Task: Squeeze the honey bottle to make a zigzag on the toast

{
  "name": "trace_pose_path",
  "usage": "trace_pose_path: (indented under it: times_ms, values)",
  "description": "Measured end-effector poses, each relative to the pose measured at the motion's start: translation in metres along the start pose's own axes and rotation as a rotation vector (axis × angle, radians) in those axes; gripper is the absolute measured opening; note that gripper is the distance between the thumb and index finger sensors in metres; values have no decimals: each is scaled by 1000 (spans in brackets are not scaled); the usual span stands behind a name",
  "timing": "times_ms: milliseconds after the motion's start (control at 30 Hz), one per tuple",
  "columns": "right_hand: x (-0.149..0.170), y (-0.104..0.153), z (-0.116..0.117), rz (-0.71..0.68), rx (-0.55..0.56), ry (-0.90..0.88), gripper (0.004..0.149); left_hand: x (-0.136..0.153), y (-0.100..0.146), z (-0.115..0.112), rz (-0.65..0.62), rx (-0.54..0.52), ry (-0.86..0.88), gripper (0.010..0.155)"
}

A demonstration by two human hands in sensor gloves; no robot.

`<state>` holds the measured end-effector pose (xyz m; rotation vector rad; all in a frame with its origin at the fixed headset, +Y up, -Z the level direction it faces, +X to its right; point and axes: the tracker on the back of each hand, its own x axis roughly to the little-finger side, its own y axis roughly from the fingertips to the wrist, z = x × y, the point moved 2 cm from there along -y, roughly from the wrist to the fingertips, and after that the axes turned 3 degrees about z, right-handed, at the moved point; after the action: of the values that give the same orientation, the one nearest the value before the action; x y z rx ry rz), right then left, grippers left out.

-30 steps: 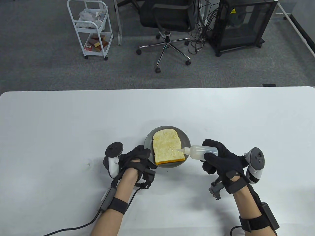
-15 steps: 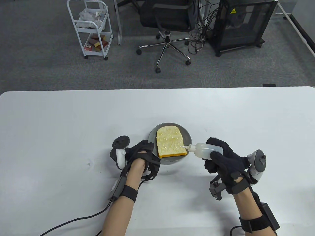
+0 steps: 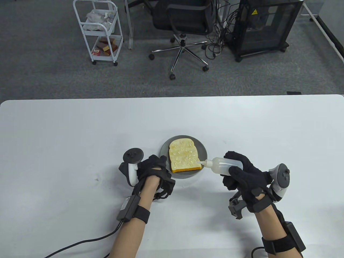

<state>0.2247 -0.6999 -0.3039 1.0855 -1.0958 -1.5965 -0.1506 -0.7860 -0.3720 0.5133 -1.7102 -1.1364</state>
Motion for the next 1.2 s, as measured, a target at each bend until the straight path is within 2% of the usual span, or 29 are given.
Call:
trace_pose_path:
  times_ms: [167,233,300,367,433,533,667,733,800,933,1067,1200]
  values:
    - [0,1,-1,-4,7,11,74,-13,40,43,-145,-80,-135,54]
    - [0,1,-1,-3,4,8,74,-19,55,64,-196,-103,-250,51]
    - [0,1,-1,-5,4,9,74,-23,70,91,-233,-229,-401,47]
    - [0,1,-1,-3,2,6,75,-22,78,115,-228,-368,-532,46]
    - [1,0,0,4,-6,5,75,-15,77,137,-152,-464,-699,47]
    - [2,0,0,8,-6,5,75,5,63,159,-21,-493,-854,53]
    - [3,0,-1,14,-6,0,75,34,39,164,89,-416,-876,65]
    - [4,0,-2,20,0,4,76,48,27,162,133,-343,-906,68]
    - [5,-1,-3,23,2,4,75,56,17,159,115,-305,-898,67]
    - [8,-1,-4,34,8,18,76,69,5,155,94,-312,-858,59]
    - [8,-2,-4,41,11,21,76,66,-4,152,9,-363,-908,42]
    - [7,-1,-4,34,7,36,76,65,-1,157,18,-401,-873,40]
